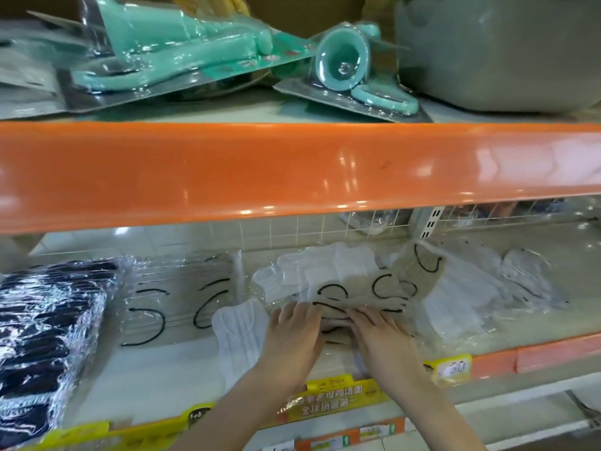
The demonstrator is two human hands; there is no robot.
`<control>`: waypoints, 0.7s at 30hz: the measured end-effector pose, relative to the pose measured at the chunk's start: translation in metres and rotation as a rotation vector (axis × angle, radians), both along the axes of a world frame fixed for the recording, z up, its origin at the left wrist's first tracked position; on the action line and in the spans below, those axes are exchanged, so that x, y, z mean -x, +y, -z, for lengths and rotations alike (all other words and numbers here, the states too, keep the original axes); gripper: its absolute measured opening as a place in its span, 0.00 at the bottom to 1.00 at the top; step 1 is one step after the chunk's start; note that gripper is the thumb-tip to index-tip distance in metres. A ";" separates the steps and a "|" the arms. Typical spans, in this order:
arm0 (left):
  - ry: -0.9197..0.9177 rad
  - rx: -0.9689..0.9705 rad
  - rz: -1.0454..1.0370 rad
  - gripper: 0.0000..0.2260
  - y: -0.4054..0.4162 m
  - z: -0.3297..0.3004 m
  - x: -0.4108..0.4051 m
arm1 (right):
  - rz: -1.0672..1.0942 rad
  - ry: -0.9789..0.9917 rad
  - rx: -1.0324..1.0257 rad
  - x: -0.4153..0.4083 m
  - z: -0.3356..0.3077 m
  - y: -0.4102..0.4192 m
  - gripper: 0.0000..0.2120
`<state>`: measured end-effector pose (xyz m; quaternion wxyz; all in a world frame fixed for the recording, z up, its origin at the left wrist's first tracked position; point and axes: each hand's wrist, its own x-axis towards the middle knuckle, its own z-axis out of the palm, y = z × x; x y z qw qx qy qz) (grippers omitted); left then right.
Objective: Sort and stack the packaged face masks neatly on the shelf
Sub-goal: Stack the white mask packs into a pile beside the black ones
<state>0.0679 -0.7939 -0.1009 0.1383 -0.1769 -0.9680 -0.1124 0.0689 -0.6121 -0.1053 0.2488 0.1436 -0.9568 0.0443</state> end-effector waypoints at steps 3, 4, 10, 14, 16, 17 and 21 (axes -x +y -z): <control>0.089 -0.064 0.033 0.13 -0.018 -0.003 -0.002 | -0.042 -0.011 0.027 -0.001 -0.007 -0.024 0.17; 0.113 -0.081 0.041 0.14 -0.024 -0.005 -0.002 | -0.059 -0.027 0.048 -0.001 -0.010 -0.033 0.21; 0.328 -0.100 -0.003 0.12 -0.071 -0.013 -0.011 | -0.228 0.001 0.162 0.000 -0.025 -0.102 0.19; 0.456 -0.127 -0.071 0.10 -0.115 -0.014 -0.019 | -0.317 -0.015 0.211 0.002 -0.020 -0.148 0.16; 0.505 -0.143 -0.096 0.09 -0.141 -0.011 -0.024 | -0.330 -0.050 0.217 0.002 -0.018 -0.170 0.14; 0.517 -0.145 -0.118 0.09 -0.153 -0.009 -0.025 | -0.330 -0.086 0.213 0.002 -0.019 -0.182 0.14; 0.522 -0.157 -0.211 0.10 -0.194 0.003 -0.029 | -0.277 -0.218 0.115 0.000 -0.015 -0.223 0.26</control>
